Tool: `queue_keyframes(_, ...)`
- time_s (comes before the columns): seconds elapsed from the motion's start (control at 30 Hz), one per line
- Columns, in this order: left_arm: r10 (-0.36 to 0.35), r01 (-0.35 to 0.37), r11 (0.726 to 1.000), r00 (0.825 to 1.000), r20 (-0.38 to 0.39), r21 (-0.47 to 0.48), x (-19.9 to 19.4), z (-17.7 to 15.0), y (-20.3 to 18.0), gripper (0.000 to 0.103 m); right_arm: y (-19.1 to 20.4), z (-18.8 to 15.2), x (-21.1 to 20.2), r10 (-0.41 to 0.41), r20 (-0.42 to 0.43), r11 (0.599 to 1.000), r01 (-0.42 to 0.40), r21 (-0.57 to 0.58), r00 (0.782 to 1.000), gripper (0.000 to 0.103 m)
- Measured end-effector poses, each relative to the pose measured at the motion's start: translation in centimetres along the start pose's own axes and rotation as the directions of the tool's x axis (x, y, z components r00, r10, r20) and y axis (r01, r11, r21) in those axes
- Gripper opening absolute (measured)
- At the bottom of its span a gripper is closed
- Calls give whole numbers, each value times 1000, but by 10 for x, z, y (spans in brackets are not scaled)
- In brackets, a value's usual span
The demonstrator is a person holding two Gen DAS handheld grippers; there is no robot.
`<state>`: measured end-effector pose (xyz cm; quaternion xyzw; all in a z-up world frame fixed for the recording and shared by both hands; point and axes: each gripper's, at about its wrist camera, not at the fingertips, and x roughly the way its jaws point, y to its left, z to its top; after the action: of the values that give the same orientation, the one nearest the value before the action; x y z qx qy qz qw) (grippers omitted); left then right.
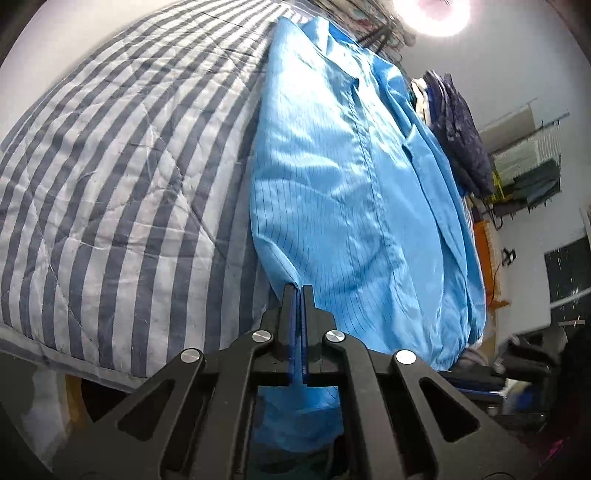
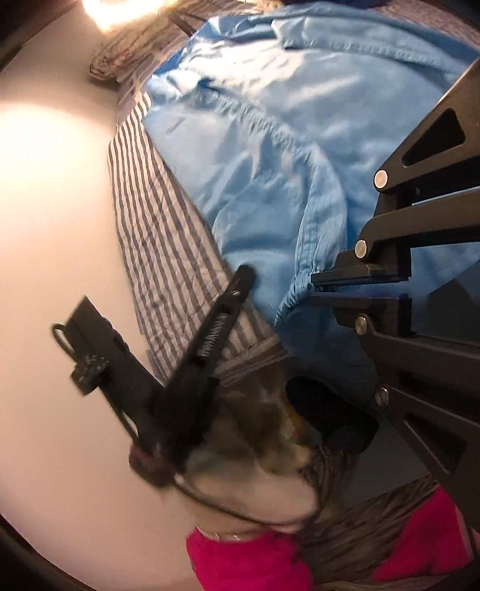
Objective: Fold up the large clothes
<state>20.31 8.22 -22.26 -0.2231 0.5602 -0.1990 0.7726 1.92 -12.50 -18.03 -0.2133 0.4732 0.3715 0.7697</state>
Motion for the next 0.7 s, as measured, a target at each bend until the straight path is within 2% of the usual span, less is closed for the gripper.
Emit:
queue_keyframes(0.07, 9, -9, 1000, 1000, 7, -12, -2, -1, 5, 0, -7, -15, -2, -9, -17, 1000, 9, 3, 1000, 0)
queue_keyframes(0.13, 16, -16, 1000, 1000, 11, -18, -4, -4, 9, 0, -11, -28, 5, 16, -42, 999, -15, 31, 999, 0)
queue_keyframes(0.23, 57, -56, 997, 998, 30, -55, -7, -17, 20, 0, -6, -39, 18, 30, -63, 999, -28, 33, 998, 0)
queue_keyframes(0.27, 54, -52, 996, 998, 27, -74, -6, -22, 24, 0, -3, -41, 22, 37, -64, 999, -35, 30, 997, 0)
queue_keyframes(0.33, 4, 1, 989, 999, 34, -148, -8, -38, 39, 3, 2, -42, 25, 53, -65, 998, -52, 27, 996, 0)
queue_keyframes(0.4, -23, 34, 980, 998, 61, -198, -15, -53, 51, 11, -2, -40, 25, 67, -63, 997, -64, 48, 996, 0)
queue_keyframes(0.47, -53, 73, 967, 995, 90, -243, -20, -70, 64, 12, -12, -41, 23, 122, -57, 987, -115, 116, 991, 17)
queue_keyframes(0.5, -89, 112, 955, 991, 97, -275, -19, -78, 73, 12, -19, -42, 18, 151, -31, 975, -144, 172, 988, 35)
queue_keyframes(0.53, -119, 143, 943, 988, 98, -302, -18, -83, 79, 12, -26, -42, 17, 172, -15, 961, -164, 222, 985, 42)
queue_keyframes(0.6, -156, 181, 932, 982, 104, -314, -16, -89, 83, 12, -37, -42, 16, 245, 10, 912, -234, 337, 969, 42)
queue_keyframes(0.67, -154, 175, 944, 984, 93, -281, -14, -90, 77, 12, -46, -37, 20, 286, 29, 857, -269, 440, 958, 47)
queue_keyframes(0.7, -154, 172, 949, 984, 85, -264, -14, -91, 72, 12, -54, -35, 24, 282, 27, 819, -256, 513, 959, 55)
